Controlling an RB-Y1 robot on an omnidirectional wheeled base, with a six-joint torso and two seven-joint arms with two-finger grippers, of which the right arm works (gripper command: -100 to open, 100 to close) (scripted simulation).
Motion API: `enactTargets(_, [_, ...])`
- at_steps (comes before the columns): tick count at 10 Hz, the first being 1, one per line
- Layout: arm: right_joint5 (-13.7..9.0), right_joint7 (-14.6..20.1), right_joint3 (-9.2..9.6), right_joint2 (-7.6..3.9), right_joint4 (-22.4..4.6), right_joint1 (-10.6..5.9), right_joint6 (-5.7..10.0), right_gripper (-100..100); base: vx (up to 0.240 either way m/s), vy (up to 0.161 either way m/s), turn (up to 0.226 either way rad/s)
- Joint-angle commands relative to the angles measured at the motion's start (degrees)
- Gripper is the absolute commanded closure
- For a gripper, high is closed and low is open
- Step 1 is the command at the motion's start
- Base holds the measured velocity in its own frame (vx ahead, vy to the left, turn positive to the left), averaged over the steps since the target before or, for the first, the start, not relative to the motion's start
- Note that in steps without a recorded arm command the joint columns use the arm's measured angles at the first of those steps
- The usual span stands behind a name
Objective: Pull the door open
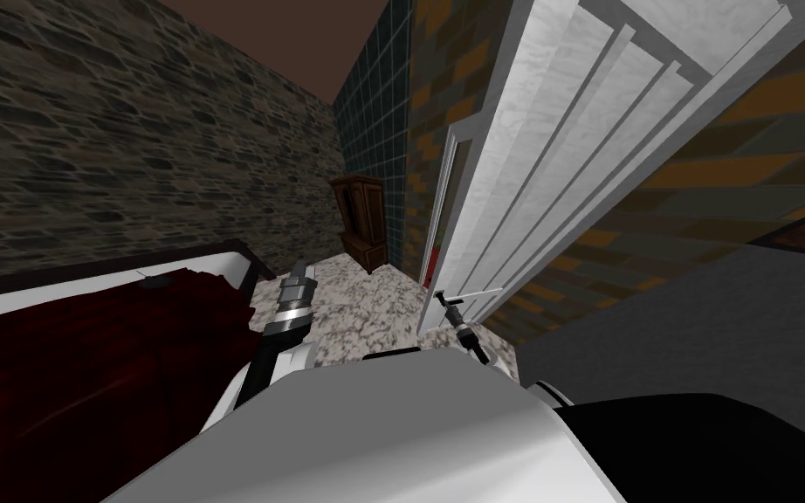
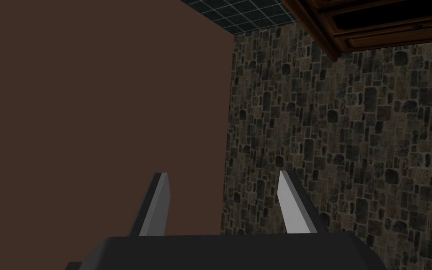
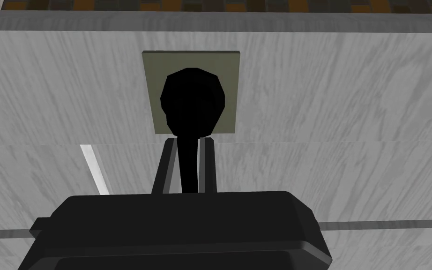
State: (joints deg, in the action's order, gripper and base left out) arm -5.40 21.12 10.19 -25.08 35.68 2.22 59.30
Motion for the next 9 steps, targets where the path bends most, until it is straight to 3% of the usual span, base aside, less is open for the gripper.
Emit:
enactTargets(1, [0.76, 0.92, 0.52, 0.11, -2.10, -0.97, 1.56, 100, -0.233, -0.124, 0.147])
enactTargets(4, [1.49, 2.13, 0.67, -0.40, -4.75, -2.32, 3.24, 100, -0.184, -0.113, 0.102])
enactTargets(5, [1.46, 1.81, 0.86, -0.04, -4.18, -2.00, 2.70, 100, -0.063, -0.037, 0.031])
enactTargets(7, [2.05, 2.41, 1.90, -0.92, -4.36, -0.40, 5.41, 100, -0.072, -0.015, 0.009])
enactTargets(8, [2.05, 2.41, 1.90, -0.92, -4.36, -0.40, 5.41, 100, -0.055, -0.017, -0.010])
enactTargets(9, [2.26, 2.65, 2.30, -1.36, -4.39, 0.30, 6.58, 100, -0.038, -0.020, 0.003])
